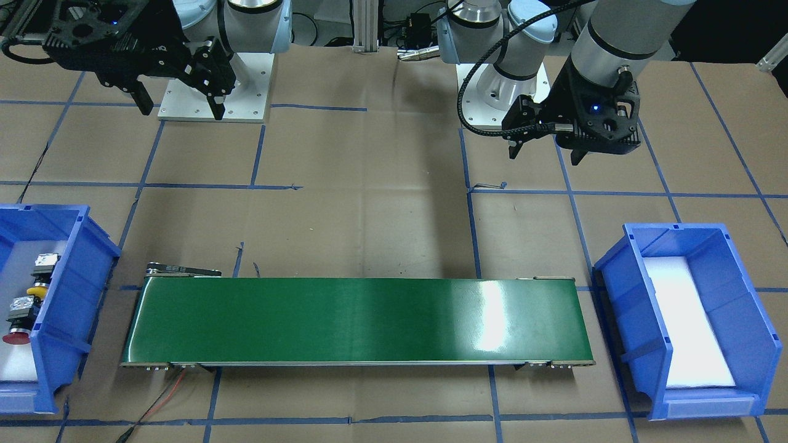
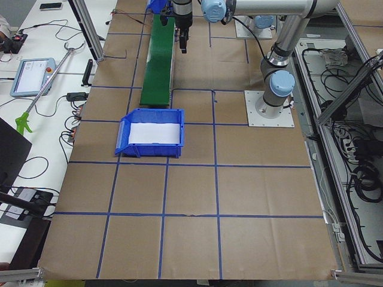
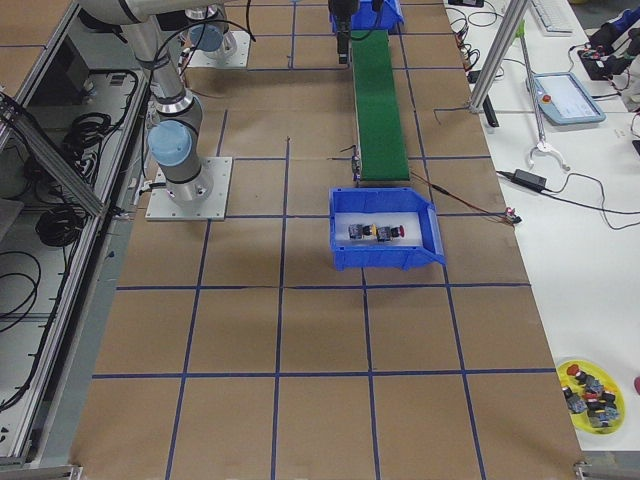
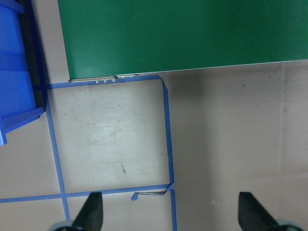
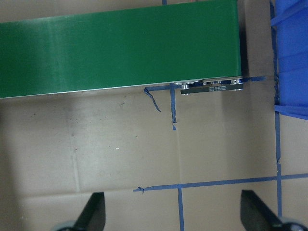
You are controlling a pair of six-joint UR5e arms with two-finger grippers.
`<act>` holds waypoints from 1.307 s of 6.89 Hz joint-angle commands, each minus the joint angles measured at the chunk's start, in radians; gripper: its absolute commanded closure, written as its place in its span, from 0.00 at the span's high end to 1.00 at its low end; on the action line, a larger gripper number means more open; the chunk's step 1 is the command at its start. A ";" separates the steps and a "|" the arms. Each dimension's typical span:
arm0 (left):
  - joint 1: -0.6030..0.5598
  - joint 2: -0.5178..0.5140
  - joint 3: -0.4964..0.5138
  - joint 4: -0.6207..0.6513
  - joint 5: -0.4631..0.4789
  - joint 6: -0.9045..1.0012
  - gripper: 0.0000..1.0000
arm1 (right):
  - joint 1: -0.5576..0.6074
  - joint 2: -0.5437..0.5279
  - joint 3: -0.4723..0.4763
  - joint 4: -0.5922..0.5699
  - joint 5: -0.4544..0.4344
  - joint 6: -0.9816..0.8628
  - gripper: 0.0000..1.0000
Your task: Transport two buttons from left to right
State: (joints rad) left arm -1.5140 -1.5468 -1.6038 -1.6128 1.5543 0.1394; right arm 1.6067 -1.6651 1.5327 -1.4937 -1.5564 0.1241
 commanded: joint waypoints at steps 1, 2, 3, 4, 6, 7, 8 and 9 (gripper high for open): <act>0.000 0.001 -0.001 0.001 0.001 -0.001 1.00 | 0.001 -0.030 0.099 -0.014 -0.002 0.008 1.00; -0.002 0.001 -0.001 0.001 0.001 -0.001 1.00 | 0.001 -0.025 0.121 -0.076 -0.002 0.006 1.00; -0.002 0.001 -0.001 0.001 0.001 -0.001 1.00 | 0.001 -0.015 0.133 -0.139 -0.004 -0.003 1.00; -0.002 0.001 -0.001 0.004 0.033 -0.001 1.00 | 0.001 -0.015 0.141 -0.155 -0.004 -0.001 1.00; -0.002 -0.001 0.001 0.010 0.026 -0.007 1.00 | 0.002 -0.016 0.145 -0.155 0.001 0.011 1.00; -0.002 -0.001 0.001 0.010 0.017 -0.007 1.00 | 0.001 -0.015 0.145 -0.160 0.009 0.011 1.00; -0.002 -0.003 0.002 0.010 0.015 -0.009 1.00 | 0.001 -0.015 0.144 -0.163 0.007 0.009 1.00; -0.002 -0.003 0.002 0.011 0.015 -0.010 1.00 | 0.001 -0.016 0.144 -0.165 0.006 0.006 1.00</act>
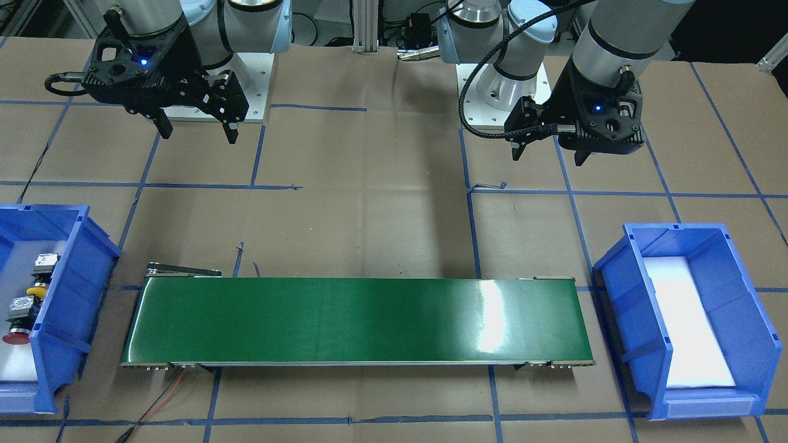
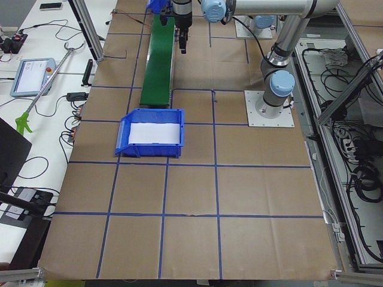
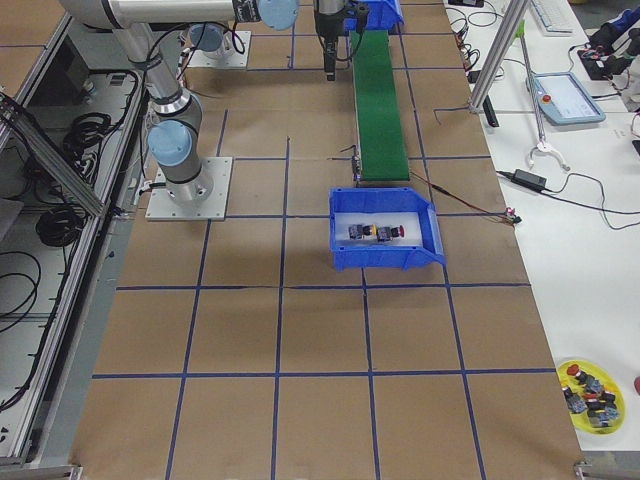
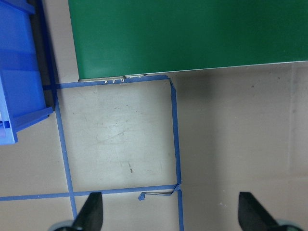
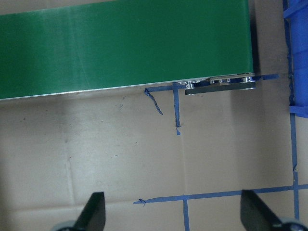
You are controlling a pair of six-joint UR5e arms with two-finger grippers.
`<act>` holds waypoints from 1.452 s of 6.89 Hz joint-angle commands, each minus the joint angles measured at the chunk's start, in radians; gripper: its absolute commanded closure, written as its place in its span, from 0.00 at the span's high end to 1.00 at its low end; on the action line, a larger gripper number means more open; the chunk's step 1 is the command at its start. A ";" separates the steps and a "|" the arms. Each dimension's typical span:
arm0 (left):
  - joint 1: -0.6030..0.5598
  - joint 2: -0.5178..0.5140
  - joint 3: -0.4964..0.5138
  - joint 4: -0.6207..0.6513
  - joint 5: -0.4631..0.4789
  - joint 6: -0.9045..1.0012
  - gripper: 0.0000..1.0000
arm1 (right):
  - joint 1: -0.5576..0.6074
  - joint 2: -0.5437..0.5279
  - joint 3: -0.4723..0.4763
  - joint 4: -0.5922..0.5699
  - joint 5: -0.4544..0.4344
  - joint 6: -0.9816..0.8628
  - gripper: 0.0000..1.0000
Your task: Transport two buttons from left to right
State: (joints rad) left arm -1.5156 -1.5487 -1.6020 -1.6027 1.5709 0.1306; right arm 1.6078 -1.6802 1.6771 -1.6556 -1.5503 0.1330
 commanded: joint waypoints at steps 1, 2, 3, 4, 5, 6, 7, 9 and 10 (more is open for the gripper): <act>0.000 -0.002 0.001 0.001 -0.002 -0.002 1.00 | 0.000 -0.001 0.001 -0.001 -0.002 -0.006 1.00; 0.000 -0.002 0.001 0.001 -0.002 -0.002 1.00 | 0.000 -0.001 0.001 -0.003 -0.005 -0.007 1.00; 0.000 -0.002 0.001 0.001 -0.002 -0.002 1.00 | -0.002 -0.001 0.001 -0.003 -0.005 -0.012 1.00; 0.000 -0.002 0.001 0.001 -0.002 -0.002 1.00 | 0.000 -0.001 0.000 -0.003 -0.005 -0.007 1.00; 0.000 -0.001 0.001 0.001 -0.002 -0.002 1.00 | -0.002 -0.001 0.000 -0.003 -0.005 -0.006 1.00; 0.000 -0.002 0.001 0.001 0.000 -0.002 1.00 | -0.002 0.000 0.001 -0.001 -0.004 0.005 1.00; 0.000 -0.001 0.001 0.001 0.000 -0.002 1.00 | -0.002 -0.001 0.001 0.003 0.001 0.004 1.00; 0.000 -0.001 0.001 0.001 0.000 -0.002 1.00 | -0.002 0.000 0.001 0.000 0.001 0.004 1.00; 0.000 -0.001 0.001 0.001 0.000 -0.002 1.00 | -0.002 0.000 0.001 0.000 0.001 0.004 1.00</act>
